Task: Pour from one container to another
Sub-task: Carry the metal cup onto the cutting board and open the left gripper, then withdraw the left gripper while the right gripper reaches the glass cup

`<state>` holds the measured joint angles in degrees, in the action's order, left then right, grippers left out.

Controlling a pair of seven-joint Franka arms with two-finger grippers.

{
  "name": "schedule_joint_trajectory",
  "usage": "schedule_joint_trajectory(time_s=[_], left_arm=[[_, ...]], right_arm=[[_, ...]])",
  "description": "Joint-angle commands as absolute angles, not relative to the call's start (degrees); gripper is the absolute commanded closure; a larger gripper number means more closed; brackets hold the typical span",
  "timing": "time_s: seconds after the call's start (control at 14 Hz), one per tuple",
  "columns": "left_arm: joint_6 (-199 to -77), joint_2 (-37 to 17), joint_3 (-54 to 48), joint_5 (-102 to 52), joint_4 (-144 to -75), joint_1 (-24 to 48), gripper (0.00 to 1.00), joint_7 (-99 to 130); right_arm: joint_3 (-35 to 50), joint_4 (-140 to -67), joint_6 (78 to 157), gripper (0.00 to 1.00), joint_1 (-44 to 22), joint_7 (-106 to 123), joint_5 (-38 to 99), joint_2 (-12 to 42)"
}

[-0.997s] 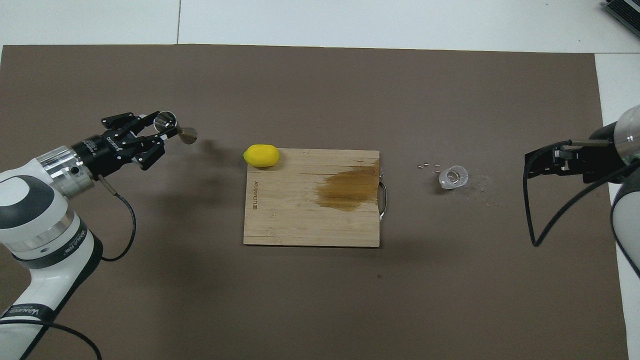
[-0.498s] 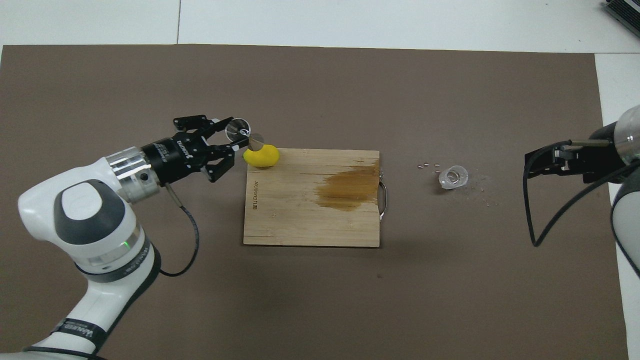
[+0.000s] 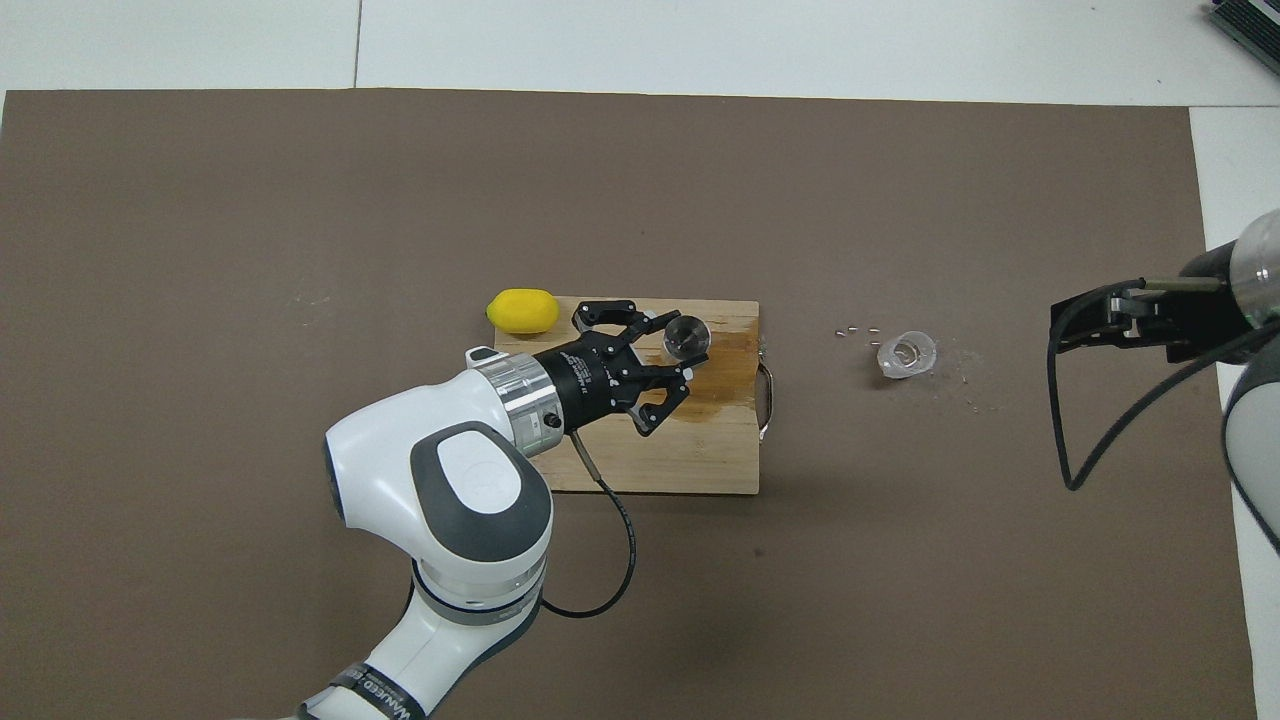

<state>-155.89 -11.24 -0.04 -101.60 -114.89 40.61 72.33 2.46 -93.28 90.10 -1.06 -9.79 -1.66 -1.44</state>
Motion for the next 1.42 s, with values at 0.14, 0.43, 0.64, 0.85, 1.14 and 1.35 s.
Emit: schedule_joint_trajectory(time_s=[0.14, 0.43, 0.64, 0.85, 1.14, 1.35], left_arm=[[-157.59, -15.47, 1.05, -102.83, -110.92, 43.32, 1.0, 72.69], [-158.2, -16.7, 1.14, -102.74, -110.92, 44.12, 1.0, 72.69], [-158.29, -18.02, 1.14, -102.66, -110.92, 44.21, 1.0, 72.69], [-158.2, -18.02, 1.14, -102.66, -110.92, 44.12, 0.8, 72.69], [-158.12, -17.84, 1.14, -102.66, -110.92, 44.03, 0.0, 72.69], [-158.12, -16.0, 1.14, -102.48, -111.44, 44.12, 0.0, 72.77]], right_arm=[[2.64, -95.71, 95.35, 0.0, 0.61, -14.37, -0.97, -2.9], [2.55, -98.16, 97.02, 0.0, 1.23, -28.7, 1.22, -2.64], [2.55, -99.49, 97.73, 0.0, 2.98, -36.62, 4.56, -0.89], [2.55, -101.15, 102.2, 0.0, 4.13, -48.39, 7.2, 1.75], [2.37, -101.77, 105.53, 0.0, 6.4, -58.76, 14.66, 8.69], [2.37, -103.62, 109.16, 0.0, 6.94, -63.37, 20.37, 11.41]])
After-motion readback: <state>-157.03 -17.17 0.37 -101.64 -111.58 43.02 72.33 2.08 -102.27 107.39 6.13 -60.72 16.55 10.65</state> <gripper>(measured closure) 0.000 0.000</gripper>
